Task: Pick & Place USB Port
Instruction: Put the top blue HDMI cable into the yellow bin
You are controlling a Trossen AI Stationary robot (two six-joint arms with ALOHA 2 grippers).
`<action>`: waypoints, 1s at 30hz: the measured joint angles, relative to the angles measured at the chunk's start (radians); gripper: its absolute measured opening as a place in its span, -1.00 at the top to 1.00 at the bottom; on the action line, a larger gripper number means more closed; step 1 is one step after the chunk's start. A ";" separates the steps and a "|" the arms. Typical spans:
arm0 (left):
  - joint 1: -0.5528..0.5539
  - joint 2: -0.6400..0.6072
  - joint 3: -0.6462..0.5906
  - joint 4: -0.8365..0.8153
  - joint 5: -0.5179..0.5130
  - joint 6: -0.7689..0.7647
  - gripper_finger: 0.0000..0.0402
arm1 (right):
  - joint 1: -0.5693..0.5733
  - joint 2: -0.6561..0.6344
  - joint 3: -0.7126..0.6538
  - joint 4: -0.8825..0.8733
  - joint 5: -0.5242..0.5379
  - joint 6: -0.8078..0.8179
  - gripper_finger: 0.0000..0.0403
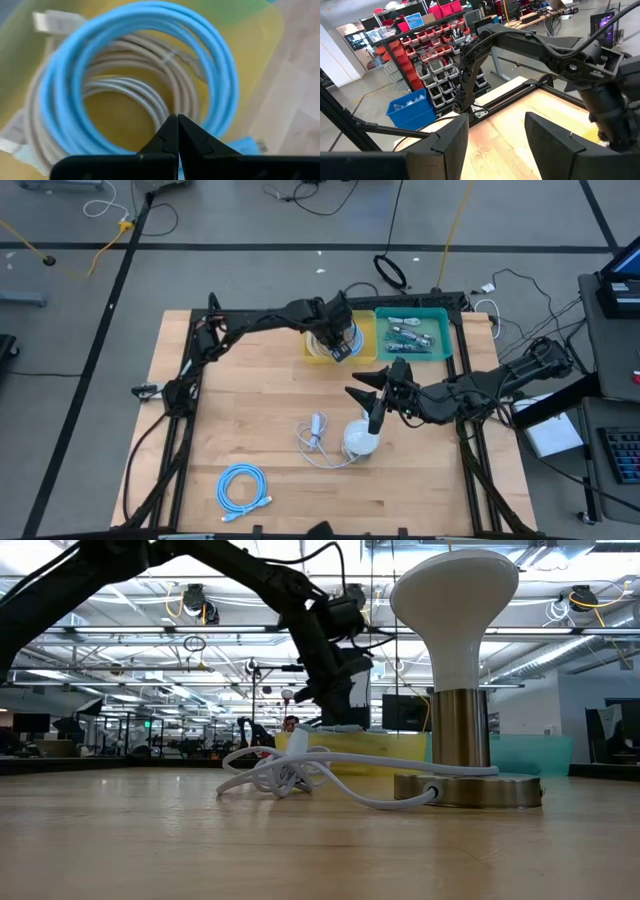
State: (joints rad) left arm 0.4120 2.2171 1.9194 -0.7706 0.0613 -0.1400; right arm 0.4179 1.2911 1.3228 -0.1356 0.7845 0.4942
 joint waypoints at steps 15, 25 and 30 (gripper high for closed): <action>-0.020 -0.011 0.003 0.005 0.336 0.016 1.00 | 0.000 0.000 0.000 -0.005 0.000 0.005 0.06; -0.141 -0.011 0.003 -0.152 0.123 0.236 1.00 | 0.000 0.000 0.000 -0.005 0.000 0.006 0.06; -0.133 -0.011 0.003 -0.162 0.002 0.262 1.00 | 0.000 0.000 0.000 -0.005 -0.001 0.006 0.06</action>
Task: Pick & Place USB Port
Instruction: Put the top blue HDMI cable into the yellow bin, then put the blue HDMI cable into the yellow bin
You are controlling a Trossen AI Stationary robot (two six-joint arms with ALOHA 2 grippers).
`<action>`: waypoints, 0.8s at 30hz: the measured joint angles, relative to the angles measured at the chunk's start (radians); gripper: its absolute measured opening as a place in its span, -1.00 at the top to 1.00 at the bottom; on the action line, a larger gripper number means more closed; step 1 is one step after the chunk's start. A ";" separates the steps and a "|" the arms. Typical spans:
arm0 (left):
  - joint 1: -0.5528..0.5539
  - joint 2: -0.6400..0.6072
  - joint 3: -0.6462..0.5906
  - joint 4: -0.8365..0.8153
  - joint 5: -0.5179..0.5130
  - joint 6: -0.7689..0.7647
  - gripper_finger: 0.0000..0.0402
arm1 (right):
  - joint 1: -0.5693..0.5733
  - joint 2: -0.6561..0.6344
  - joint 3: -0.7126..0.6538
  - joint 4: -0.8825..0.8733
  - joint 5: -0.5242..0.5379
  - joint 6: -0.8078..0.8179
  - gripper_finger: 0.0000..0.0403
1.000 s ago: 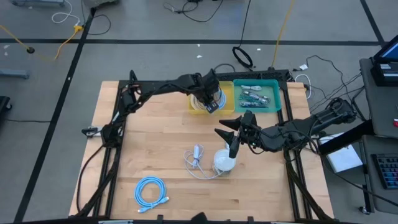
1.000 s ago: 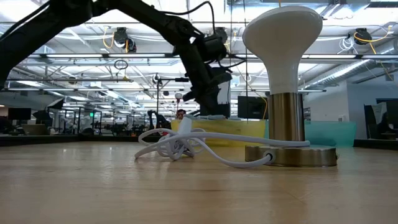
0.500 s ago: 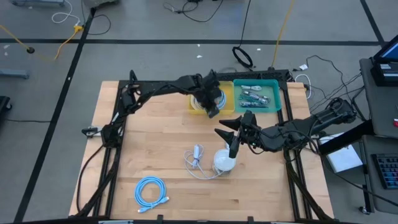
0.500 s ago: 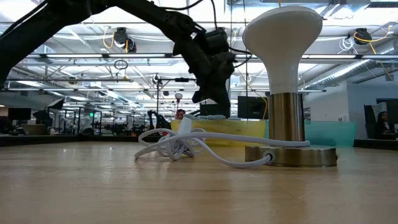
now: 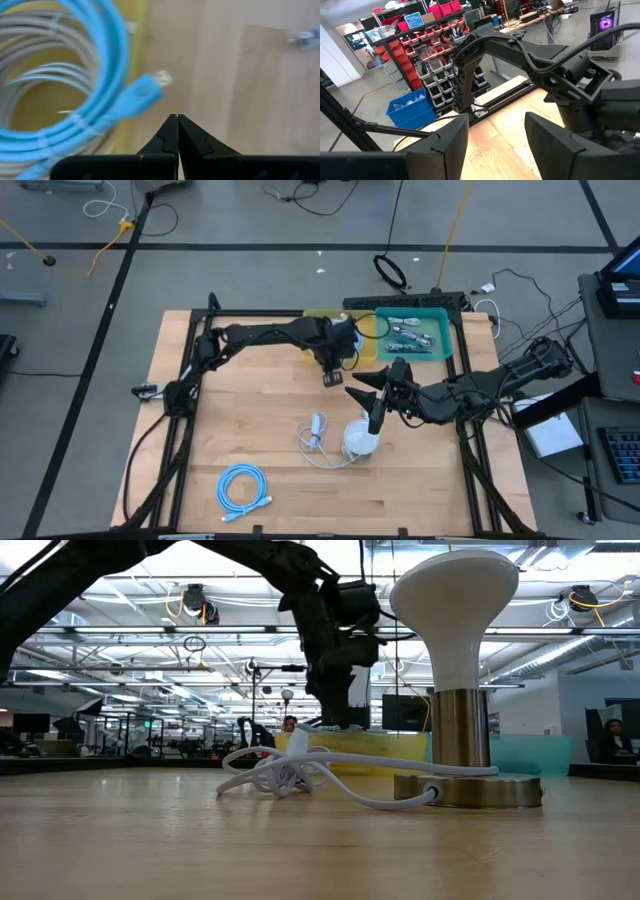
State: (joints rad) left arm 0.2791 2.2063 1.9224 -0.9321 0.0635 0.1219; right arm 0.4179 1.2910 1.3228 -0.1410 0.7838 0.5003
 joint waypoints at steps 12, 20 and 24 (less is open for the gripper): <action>0.102 0.000 0.000 0.026 -0.017 -0.003 1.00 | 0.000 0.000 0.000 0.000 0.000 0.004 0.06; 0.138 0.000 0.000 0.063 -0.015 -0.037 1.00 | 0.000 0.000 0.000 0.000 0.000 0.004 0.06; 0.143 0.000 0.000 0.063 0.014 -0.043 1.00 | 0.000 0.000 0.000 0.000 0.000 0.004 0.06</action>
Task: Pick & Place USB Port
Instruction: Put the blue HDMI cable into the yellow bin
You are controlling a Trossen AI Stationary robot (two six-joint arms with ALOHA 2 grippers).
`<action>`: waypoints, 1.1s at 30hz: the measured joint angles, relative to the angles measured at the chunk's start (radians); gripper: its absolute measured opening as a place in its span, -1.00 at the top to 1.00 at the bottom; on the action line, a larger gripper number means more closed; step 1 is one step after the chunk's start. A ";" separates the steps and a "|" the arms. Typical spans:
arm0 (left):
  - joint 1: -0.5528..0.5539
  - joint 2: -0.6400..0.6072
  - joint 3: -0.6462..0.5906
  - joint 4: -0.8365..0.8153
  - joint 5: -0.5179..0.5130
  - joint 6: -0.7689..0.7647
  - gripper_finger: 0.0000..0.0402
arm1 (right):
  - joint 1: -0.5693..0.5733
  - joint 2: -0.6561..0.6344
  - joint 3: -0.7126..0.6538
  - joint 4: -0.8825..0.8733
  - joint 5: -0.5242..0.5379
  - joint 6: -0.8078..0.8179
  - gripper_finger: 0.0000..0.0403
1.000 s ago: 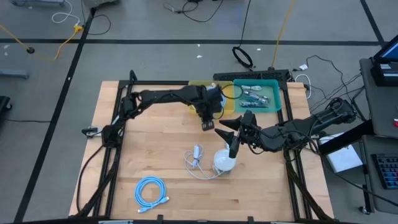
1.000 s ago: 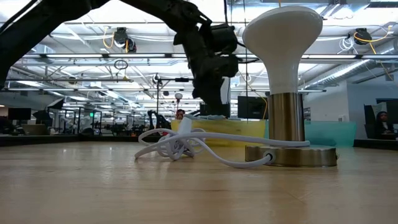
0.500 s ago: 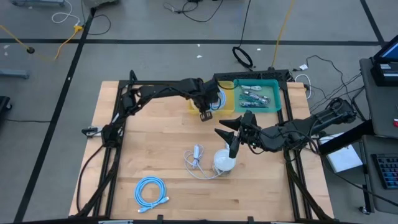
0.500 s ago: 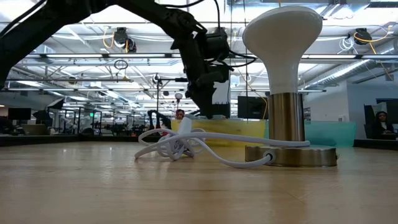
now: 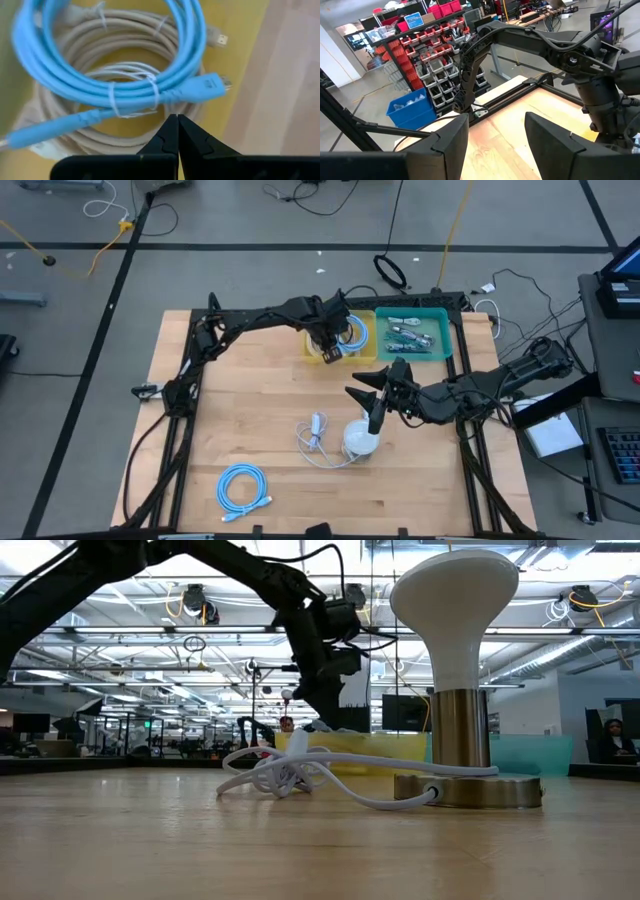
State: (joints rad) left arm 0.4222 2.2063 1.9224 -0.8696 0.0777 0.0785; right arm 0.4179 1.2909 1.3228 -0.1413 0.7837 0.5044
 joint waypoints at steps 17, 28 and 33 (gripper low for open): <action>-0.149 -0.363 -0.005 -0.263 0.215 -0.052 1.00 | 0.001 0.000 0.000 -0.001 -0.001 -0.018 0.06; -0.506 -0.657 -0.326 -0.338 0.027 -0.433 1.00 | 0.003 0.000 0.000 -0.004 -0.042 -0.008 0.06; -0.722 -0.783 -0.555 -0.205 -0.087 -0.830 1.00 | 0.003 0.000 0.000 -0.011 -0.180 0.007 0.06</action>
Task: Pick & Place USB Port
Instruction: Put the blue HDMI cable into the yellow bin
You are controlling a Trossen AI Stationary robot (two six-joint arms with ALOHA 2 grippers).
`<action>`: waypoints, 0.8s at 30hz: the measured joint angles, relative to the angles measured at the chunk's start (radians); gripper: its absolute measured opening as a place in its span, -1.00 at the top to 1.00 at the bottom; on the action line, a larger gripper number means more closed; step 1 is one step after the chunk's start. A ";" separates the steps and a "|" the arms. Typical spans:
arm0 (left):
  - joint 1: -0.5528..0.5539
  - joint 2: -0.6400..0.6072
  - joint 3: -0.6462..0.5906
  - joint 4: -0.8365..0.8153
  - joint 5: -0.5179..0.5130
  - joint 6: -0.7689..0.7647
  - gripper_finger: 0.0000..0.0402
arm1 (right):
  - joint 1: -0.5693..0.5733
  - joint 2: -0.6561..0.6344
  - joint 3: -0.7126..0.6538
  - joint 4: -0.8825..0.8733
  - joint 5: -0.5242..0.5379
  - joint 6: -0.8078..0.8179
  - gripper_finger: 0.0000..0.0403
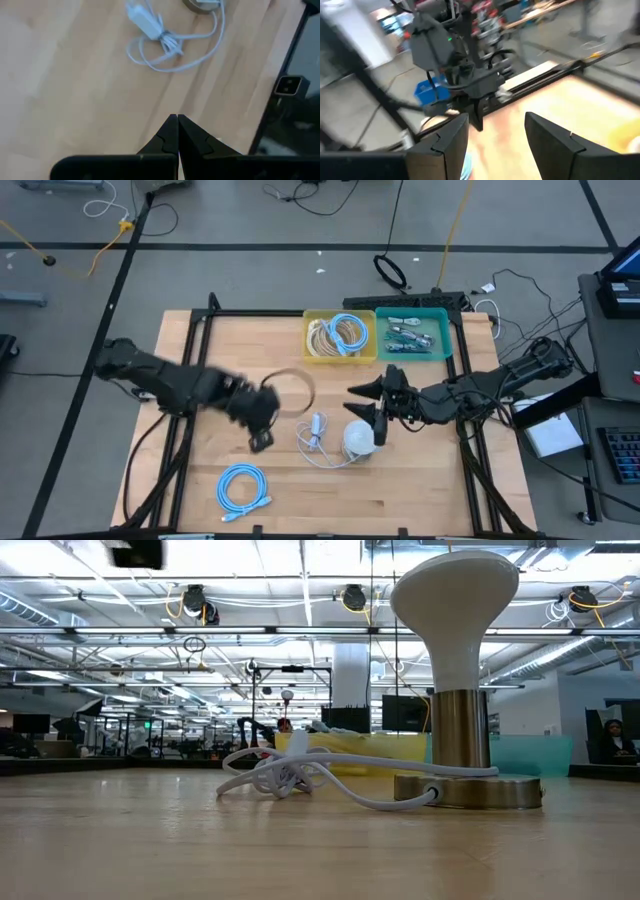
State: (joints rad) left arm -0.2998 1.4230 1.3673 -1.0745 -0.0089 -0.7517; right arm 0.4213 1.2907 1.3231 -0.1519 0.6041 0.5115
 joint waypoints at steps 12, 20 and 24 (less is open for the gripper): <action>-0.449 0.058 -0.241 0.044 -0.152 -0.696 1.00 | 0.100 -0.001 0.000 -0.075 -0.134 0.034 0.06; -0.504 0.164 -0.240 0.057 -0.068 -0.750 0.72 | 0.153 -0.001 0.000 -0.066 -0.134 0.053 0.06; -0.490 0.208 -0.239 0.078 -0.012 -0.750 0.28 | 0.166 -0.001 0.000 -0.053 -0.134 0.053 0.06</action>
State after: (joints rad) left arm -0.7898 1.6307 1.1278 -0.9962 -0.0210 -1.5018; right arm 0.5875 1.2900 1.3231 -0.2053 0.4700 0.5648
